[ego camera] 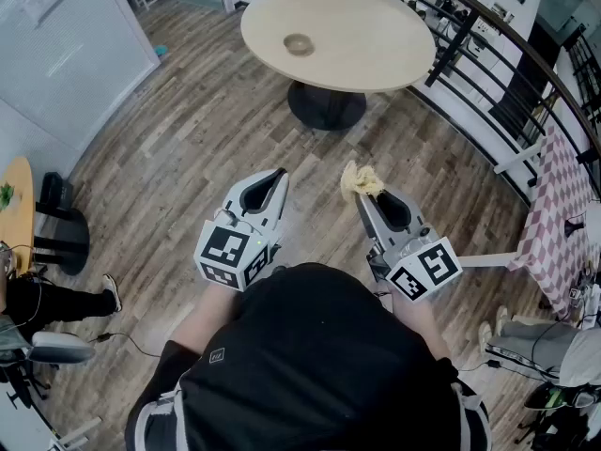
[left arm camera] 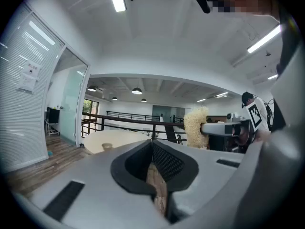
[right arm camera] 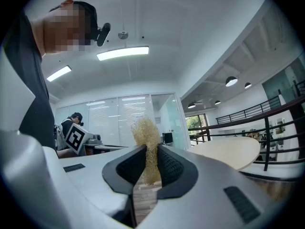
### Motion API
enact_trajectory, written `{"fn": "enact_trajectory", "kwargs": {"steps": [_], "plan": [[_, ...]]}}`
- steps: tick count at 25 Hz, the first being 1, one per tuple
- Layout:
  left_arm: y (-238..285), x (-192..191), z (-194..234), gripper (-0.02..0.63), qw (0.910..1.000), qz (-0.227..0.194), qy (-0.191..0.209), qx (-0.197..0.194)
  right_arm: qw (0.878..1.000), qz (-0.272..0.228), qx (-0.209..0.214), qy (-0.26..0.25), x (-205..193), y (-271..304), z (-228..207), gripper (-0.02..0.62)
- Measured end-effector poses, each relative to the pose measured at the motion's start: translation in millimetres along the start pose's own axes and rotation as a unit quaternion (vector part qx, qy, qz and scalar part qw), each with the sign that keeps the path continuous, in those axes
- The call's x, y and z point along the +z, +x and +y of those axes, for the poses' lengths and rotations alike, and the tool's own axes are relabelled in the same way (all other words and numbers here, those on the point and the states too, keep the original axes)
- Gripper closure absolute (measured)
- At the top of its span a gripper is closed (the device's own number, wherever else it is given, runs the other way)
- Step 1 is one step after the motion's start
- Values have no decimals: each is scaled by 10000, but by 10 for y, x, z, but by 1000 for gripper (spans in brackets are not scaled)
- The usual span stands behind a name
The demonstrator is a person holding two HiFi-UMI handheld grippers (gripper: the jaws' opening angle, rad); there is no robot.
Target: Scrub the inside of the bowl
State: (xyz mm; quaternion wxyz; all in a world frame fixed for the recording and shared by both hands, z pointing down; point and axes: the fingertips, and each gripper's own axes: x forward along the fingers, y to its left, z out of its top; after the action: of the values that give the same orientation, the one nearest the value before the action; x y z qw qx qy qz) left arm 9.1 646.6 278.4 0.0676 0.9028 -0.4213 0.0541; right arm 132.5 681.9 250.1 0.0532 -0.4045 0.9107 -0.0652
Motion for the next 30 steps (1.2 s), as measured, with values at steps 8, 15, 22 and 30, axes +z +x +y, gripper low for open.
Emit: {"fn": "enact_trajectory", "kwargs": {"steps": [8,15,22,30], "plan": [[-177,-77,171,597,10000,45,-31,0,9999,25,79,76,-92,178,188,523],[-438,-198,503,597,10000,44,-50,42,9990,61,410,162,-182,471,550,522],[-518,-266,820,597,9998,51,-127,171,9982,368,442,156,-294,719,569,522],[-46,-326,1357,597,9988,222,-273,354,9963,498,632,314,-427,1272,125,522]]}}
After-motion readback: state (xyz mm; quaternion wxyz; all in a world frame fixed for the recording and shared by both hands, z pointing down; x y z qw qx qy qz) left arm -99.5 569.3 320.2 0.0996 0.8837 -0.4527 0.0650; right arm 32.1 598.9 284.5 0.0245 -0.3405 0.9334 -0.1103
